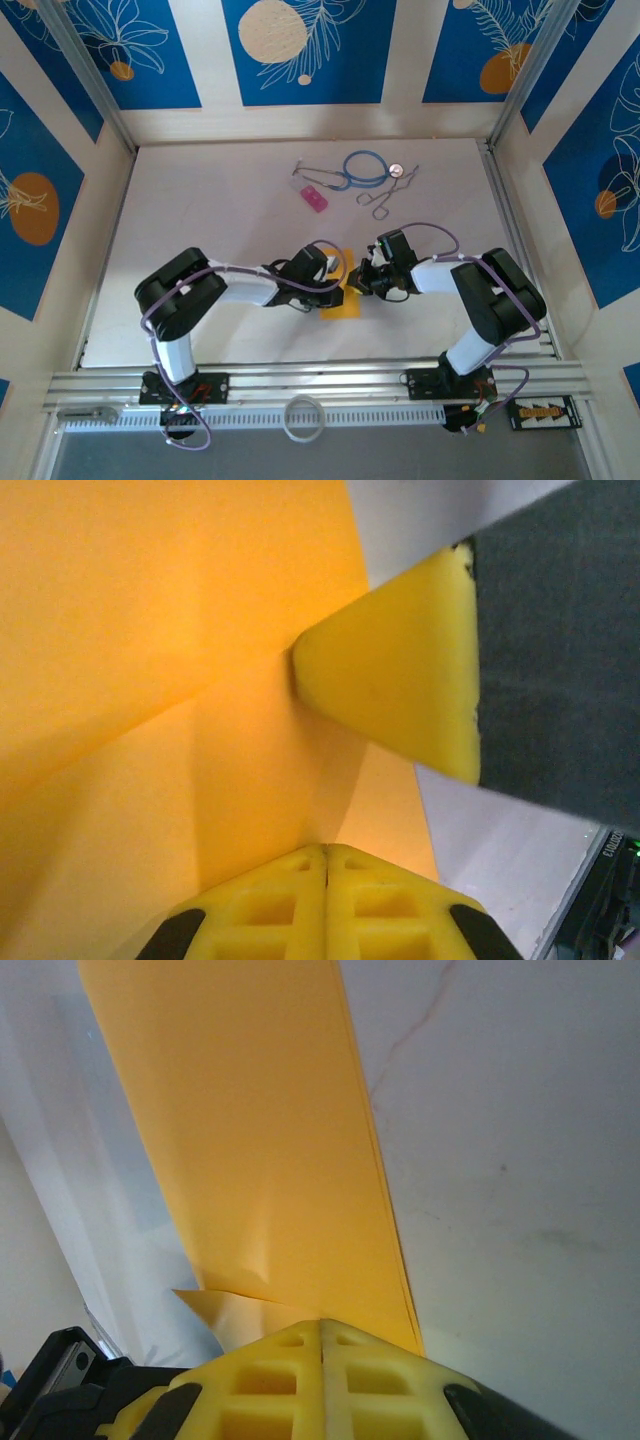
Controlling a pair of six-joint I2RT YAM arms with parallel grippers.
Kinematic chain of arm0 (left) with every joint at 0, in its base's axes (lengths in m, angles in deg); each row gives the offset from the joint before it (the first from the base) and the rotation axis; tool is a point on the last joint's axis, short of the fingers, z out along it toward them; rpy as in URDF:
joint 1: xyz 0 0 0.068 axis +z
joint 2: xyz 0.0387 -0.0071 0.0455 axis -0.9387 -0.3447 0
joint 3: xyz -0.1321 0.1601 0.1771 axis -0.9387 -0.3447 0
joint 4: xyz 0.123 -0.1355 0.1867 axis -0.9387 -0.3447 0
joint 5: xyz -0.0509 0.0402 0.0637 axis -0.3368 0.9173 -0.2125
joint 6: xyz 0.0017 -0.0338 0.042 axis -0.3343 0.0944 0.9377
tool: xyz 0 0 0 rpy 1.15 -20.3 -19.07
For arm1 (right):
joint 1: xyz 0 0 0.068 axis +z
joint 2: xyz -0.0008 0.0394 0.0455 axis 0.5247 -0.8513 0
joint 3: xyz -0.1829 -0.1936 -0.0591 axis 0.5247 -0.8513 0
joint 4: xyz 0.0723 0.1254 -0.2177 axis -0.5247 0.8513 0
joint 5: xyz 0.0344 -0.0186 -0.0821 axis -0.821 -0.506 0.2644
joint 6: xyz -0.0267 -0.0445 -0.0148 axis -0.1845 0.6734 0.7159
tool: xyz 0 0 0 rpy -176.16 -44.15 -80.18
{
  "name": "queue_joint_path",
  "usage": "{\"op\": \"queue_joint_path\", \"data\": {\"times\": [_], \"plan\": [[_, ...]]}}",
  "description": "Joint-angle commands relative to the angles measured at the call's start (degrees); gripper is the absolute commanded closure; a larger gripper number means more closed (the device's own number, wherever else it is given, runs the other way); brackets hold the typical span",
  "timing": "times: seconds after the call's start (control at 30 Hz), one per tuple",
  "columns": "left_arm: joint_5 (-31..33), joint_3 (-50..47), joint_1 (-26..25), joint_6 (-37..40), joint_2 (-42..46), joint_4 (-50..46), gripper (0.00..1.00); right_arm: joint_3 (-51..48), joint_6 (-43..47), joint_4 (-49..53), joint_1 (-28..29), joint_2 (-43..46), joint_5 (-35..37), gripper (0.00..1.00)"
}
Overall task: Fold a paper plane with a square sheet of paper (pick it up from the middle)
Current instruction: Fold the triangle a second time at the center of the table.
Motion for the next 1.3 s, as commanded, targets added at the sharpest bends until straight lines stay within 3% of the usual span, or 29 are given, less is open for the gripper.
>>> {"op": "queue_joint_path", "data": {"times": [0.0, 0.53, 0.9, 1.27], "plan": [[-0.31, -4.12, -0.54, -1.23, 1.27, -4.59, 0.95, -1.70, 0.19, 5.67, -0.25, -2.50, 5.07, 1.00], [0.80, -13.12, -0.59, 1.53, 10.19, -10.14, 0.95, -1.18, 0.43, 6.99, -0.33, -1.34, 5.34, 1.00], [0.52, -6.05, 0.02, 10.12, 16.16, -19.36, 0.98, -0.24, 0.45, 7.80, -0.17, -0.90, 5.13, 1.00], [0.83, 4.92, 2.48, 10.18, 4.72, -17.63, 0.99, 0.24, 0.54, 7.36, 0.03, -0.98, 4.09, 1.00]]}}
